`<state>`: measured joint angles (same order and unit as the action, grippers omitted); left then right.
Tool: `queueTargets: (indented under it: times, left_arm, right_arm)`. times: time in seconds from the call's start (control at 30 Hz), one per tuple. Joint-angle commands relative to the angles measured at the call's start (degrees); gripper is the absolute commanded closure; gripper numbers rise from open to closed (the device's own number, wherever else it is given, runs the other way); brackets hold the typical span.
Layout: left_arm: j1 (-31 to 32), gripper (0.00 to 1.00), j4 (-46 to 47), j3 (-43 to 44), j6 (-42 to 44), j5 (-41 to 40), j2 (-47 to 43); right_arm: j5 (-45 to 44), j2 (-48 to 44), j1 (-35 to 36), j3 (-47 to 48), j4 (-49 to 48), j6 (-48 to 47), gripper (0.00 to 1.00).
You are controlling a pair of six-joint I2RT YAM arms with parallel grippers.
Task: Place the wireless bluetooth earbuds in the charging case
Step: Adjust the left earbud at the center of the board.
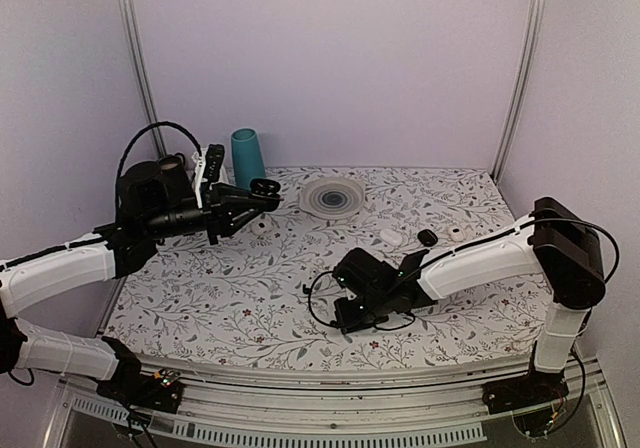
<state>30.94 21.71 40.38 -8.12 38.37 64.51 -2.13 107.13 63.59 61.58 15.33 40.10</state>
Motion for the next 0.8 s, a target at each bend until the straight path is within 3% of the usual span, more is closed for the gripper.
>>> queueTargets:
  times: [0.0, 0.3, 0.63, 0.77]
  left_arm:
    - [0.6, 1.00, -0.1, 0.9, 0.8, 0.0, -0.3]
    - [0.6, 1.00, -0.7, 0.5, 0.9, -0.7, -1.4]
    - [0.6, 1.00, -0.6, 1.0, 0.8, -0.8, -1.2]
    - [0.6, 1.00, -1.3, 1.8, 1.0, -0.8, -0.9]
  right_arm:
    - [2.0, 1.1, 0.5, 3.4, 1.0, 0.2, 0.93]
    - [2.0, -1.0, -1.2, 6.2, 1.4, -2.4, 0.83]
    - [5.5, -3.6, -0.5, 4.4, 2.0, -20.1, 0.64]
    - [6.7, -3.4, -0.5, 5.4, 3.7, -24.3, 0.63]
